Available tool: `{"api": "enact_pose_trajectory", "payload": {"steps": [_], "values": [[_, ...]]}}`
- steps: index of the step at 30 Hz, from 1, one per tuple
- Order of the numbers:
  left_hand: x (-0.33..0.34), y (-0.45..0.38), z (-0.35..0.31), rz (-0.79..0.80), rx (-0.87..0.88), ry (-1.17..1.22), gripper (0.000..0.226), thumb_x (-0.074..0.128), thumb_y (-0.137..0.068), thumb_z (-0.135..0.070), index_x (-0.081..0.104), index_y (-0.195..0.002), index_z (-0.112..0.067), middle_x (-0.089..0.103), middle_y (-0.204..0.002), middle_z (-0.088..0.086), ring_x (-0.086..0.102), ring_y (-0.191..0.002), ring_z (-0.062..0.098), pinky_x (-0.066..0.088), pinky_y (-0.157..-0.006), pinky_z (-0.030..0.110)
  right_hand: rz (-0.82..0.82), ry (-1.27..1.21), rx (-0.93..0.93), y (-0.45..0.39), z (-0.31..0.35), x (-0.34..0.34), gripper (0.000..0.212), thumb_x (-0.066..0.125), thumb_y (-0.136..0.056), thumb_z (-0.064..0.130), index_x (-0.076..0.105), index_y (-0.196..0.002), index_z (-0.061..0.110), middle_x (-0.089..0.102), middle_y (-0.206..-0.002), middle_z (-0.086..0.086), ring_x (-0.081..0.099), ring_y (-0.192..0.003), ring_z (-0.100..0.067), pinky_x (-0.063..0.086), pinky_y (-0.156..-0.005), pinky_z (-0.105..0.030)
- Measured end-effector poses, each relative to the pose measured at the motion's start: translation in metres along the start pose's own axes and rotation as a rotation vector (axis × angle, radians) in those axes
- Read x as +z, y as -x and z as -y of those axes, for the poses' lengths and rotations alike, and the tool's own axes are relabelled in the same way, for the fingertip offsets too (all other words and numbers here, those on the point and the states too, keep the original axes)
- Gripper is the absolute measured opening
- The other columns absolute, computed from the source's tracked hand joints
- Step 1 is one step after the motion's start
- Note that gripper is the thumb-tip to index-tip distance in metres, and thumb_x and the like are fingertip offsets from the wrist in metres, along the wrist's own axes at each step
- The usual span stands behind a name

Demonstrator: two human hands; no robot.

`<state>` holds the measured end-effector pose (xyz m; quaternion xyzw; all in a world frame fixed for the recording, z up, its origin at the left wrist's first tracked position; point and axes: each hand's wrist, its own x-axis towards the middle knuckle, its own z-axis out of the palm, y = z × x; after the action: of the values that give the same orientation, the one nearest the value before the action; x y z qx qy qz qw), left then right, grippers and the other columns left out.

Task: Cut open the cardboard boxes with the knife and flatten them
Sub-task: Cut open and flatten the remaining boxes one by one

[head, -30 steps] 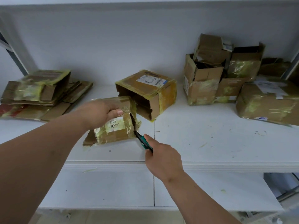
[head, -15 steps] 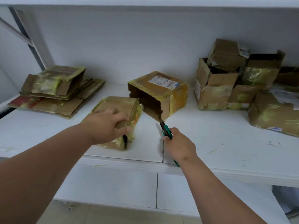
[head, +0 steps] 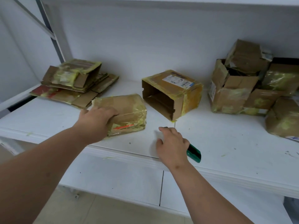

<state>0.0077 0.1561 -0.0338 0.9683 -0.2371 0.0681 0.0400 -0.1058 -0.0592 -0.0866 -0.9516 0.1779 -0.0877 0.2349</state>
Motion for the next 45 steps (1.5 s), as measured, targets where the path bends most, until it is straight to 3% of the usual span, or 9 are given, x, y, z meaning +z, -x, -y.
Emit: {"api": "enact_pose_trajectory", "payload": {"steps": [5,10,14,21,25,30,33,39,45], "values": [[0.006,0.01,0.003,-0.025,0.035,-0.056,0.059,0.059,-0.089,-0.037,0.037,-0.144,-0.04,0.036,-0.144,-0.01,0.03,-0.135,0.018,0.03,-0.107,0.043,0.185,-0.436,0.089,-0.012,0.031,0.013,0.054,0.051,-0.097,0.016,0.038,-0.149,0.025,0.047,-0.144,0.005,0.046,-0.131,-0.017,0.037,-0.111,-0.041],[0.005,0.01,0.008,-0.013,-0.007,0.021,0.065,0.064,-0.086,-0.041,0.036,-0.145,-0.043,0.037,-0.146,-0.009,0.03,-0.136,0.018,0.028,-0.108,0.043,0.223,-0.852,0.206,-0.022,0.054,0.008,0.022,0.056,-0.093,0.009,0.054,-0.098,0.031,0.059,-0.096,0.016,0.055,-0.095,-0.007,0.041,-0.075,-0.023],[0.007,0.012,0.012,-0.033,0.011,0.025,0.073,0.066,-0.081,-0.056,0.034,-0.145,-0.043,0.036,-0.146,-0.01,0.03,-0.136,0.017,0.029,-0.107,0.044,0.186,-1.029,0.338,-0.031,0.059,0.009,0.029,0.063,-0.091,0.011,0.055,-0.117,0.019,0.06,-0.107,0.004,0.054,-0.097,-0.01,0.036,-0.069,-0.02],[0.008,0.008,0.011,-0.008,0.054,-0.078,0.087,0.07,-0.073,-0.063,0.027,-0.146,-0.041,0.033,-0.144,-0.01,0.03,-0.135,0.018,0.031,-0.106,0.042,0.071,-1.269,0.395,-0.033,0.065,0.002,0.026,0.058,-0.093,0.004,0.057,-0.111,0.023,0.064,-0.112,-0.005,0.062,-0.103,-0.018,0.041,-0.073,-0.022],[0.004,0.003,0.019,-0.028,0.086,-0.006,0.069,0.064,-0.083,-0.05,0.035,-0.145,-0.04,0.04,-0.143,-0.009,0.041,-0.129,0.019,0.038,-0.104,0.039,0.014,-1.435,0.377,-0.03,0.067,-0.007,0.027,0.051,-0.094,-0.005,0.058,-0.107,0.018,0.071,-0.09,-0.006,0.07,-0.087,-0.017,0.051,-0.089,-0.027],[-0.027,-0.003,0.034,0.134,0.034,0.24,0.041,0.055,-0.096,-0.039,0.05,-0.136,-0.035,0.057,-0.125,-0.008,0.056,-0.109,0.017,0.045,-0.089,0.033,-0.053,-1.072,0.297,-0.033,0.062,-0.004,0.022,0.052,-0.096,0.006,0.055,-0.111,0.022,0.063,-0.097,0.005,0.058,-0.09,-0.009,0.039,-0.07,-0.015],[-0.033,-0.005,0.039,0.158,0.013,0.297,0.01,0.053,-0.097,-0.038,0.056,-0.1,-0.029,0.061,-0.094,-0.006,0.058,-0.086,0.02,0.044,-0.068,0.032,0.002,-0.889,0.252,-0.033,0.059,0.01,0.025,0.056,-0.095,0.009,0.052,-0.115,0.024,0.059,-0.106,0.004,0.056,-0.094,-0.01,0.039,-0.067,-0.015],[-0.037,-0.007,0.037,0.158,-0.046,0.46,0.021,0.058,-0.095,-0.038,0.064,-0.081,-0.023,0.058,-0.076,0.003,0.053,-0.071,0.018,0.038,-0.06,0.029,0.002,-0.678,0.126,-0.037,0.061,0.027,0.075,0.076,-0.084,0.035,0.034,-0.145,0.027,0.044,-0.145,0.003,0.049,-0.129,-0.018,0.048,-0.103,-0.036],[-0.044,-0.014,0.032,0.2,-0.098,0.56,0.021,0.061,-0.093,-0.04,0.067,-0.082,-0.023,0.062,-0.082,0.003,0.056,-0.078,0.018,0.042,-0.067,0.03,-0.15,-0.455,0.07,-0.046,0.074,0.035,0.099,0.082,-0.069,0.053,0.022,-0.144,0.029,0.044,-0.137,0.002,0.053,-0.122,-0.022,0.049,-0.099,-0.051]]}}
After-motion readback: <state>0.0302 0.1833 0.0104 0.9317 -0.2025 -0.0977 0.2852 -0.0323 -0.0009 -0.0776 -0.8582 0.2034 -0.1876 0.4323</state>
